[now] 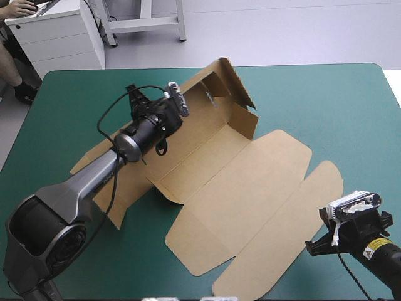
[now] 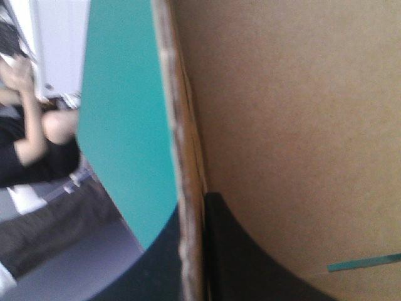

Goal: Fold the box

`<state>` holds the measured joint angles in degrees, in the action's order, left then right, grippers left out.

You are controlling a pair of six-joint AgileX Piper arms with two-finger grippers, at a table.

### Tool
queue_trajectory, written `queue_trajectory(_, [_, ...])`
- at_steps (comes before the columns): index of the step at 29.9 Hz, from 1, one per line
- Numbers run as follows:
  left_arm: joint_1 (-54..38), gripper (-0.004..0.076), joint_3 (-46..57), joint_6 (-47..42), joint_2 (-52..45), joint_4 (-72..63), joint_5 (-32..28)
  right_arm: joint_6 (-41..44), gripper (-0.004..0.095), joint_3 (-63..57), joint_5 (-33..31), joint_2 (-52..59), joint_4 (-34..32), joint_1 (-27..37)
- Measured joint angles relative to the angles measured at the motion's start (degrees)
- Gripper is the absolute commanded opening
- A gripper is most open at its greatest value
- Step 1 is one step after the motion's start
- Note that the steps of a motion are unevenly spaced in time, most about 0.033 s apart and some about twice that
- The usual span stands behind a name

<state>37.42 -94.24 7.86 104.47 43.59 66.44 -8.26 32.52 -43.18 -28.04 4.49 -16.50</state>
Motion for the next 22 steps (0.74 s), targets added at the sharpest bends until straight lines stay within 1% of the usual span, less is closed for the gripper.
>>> queue_trajectory(3, [4.66, -0.001, 0.0, 1.88, 0.0, 4.83, -2.55, 0.0, -0.0001, 0.0, 0.0, 0.0, 0.0, 0.0])
queue_trajectory(6, [7.82, -0.001, 0.0, 4.36, 0.0, 6.35, -3.68, 0.0, -0.0001, 0.0, 0.0, 0.0, 0.0, 0.02])
queue_trajectory(11, [10.16, -0.001, -0.07, 6.19, -0.87, 6.57, -4.9, 0.0, -0.0001, 0.0, 0.0, 0.0, 0.06, 0.02])
queue_trajectory(14, [11.51, -0.001, 0.85, 6.63, -2.14, 6.47, -6.82, 0.0, -0.0001, 0.0, 0.0, 0.0, 0.11, 0.02])
queue_trajectory(19, [13.2, -0.001, 7.02, 6.77, -6.66, 7.43, -11.93, 0.0, -0.0001, 0.0, -0.04, 0.0, 0.11, 0.02])
queue_trajectory(22, [14.86, -0.001, 13.13, 3.68, -9.99, 11.09, -15.53, 0.0, -0.0001, 0.0, -0.04, 0.0, 0.16, 0.02])
